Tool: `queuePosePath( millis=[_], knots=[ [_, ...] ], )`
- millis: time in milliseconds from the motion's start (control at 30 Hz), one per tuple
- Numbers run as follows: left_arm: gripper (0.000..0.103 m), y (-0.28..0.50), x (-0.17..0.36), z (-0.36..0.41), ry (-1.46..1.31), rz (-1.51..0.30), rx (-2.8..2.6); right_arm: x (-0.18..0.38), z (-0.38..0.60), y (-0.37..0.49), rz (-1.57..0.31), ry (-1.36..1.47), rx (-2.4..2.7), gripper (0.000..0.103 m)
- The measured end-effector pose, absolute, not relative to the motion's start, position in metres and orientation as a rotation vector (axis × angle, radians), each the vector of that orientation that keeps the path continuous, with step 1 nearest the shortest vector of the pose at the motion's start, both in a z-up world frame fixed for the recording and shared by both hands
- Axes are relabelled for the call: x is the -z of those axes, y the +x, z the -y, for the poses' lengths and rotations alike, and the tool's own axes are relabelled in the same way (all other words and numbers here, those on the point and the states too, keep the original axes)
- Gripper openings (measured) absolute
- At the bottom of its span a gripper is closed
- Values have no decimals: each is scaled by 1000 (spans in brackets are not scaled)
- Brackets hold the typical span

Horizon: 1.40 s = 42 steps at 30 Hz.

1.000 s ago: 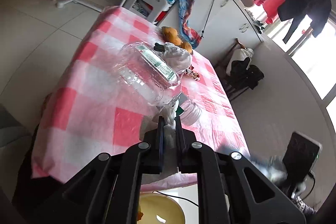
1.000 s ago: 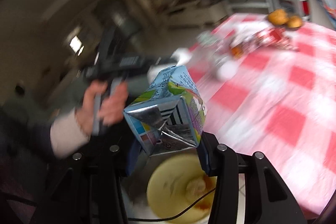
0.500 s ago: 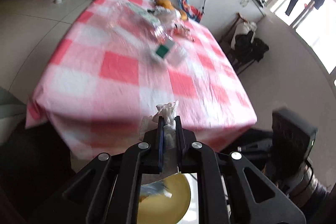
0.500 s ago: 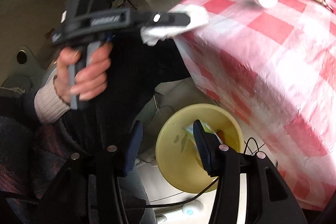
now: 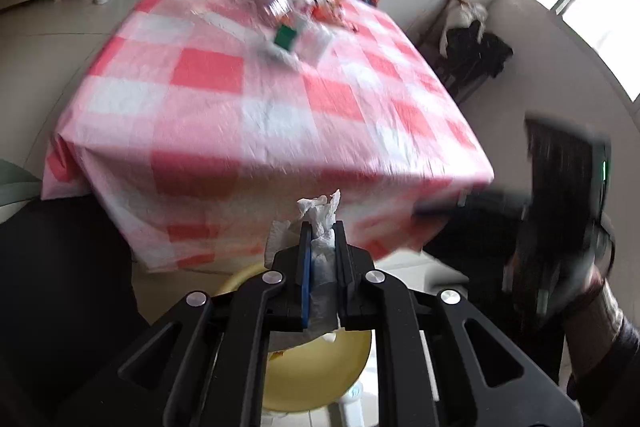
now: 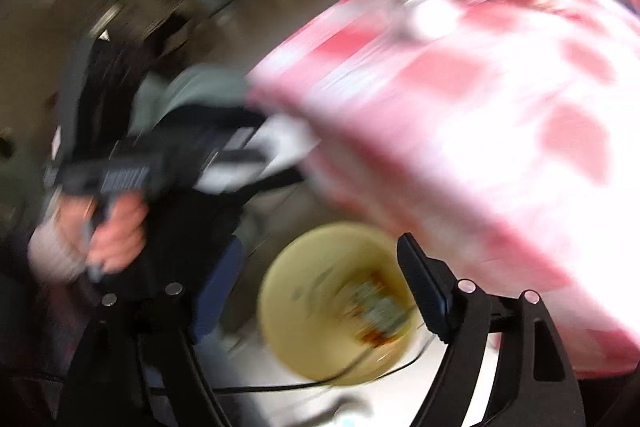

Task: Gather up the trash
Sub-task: 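Carry tissue and carton over the yellow bucket and open both tools, then reach left tool toward the clear plastic bottle on the table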

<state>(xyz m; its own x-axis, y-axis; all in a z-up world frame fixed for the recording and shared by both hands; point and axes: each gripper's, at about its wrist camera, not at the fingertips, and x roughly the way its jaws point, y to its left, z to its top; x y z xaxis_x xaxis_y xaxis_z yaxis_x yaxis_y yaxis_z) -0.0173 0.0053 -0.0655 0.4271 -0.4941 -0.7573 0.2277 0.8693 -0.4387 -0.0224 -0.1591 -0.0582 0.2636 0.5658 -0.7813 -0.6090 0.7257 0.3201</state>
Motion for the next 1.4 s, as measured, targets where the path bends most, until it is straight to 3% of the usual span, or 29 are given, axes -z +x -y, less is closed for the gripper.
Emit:
queuePosePath(
  millis=[167, 267, 333, 600, 1400],
  knots=[
    [15, -24, 79, 22, -154, -1144, 509, 37, 185, -17, -869, -11, -575, 80],
    [31, -27, 77, 28, -106, -1132, 505, 31, 191, -19, -789, -2, -508, 89],
    [39, -26, 75, 22, -125, -1111, 476, 31, 195, -21, -763, 3, -484, 89],
    [57, -18, 65, -26, -359, -1015, 356, 32, 193, -22, -738, -5, -468, 89],
    [58, -21, 63, -39, -413, -964, 299, 33, 183, -32, -722, -75, -464, 89]
  ],
)
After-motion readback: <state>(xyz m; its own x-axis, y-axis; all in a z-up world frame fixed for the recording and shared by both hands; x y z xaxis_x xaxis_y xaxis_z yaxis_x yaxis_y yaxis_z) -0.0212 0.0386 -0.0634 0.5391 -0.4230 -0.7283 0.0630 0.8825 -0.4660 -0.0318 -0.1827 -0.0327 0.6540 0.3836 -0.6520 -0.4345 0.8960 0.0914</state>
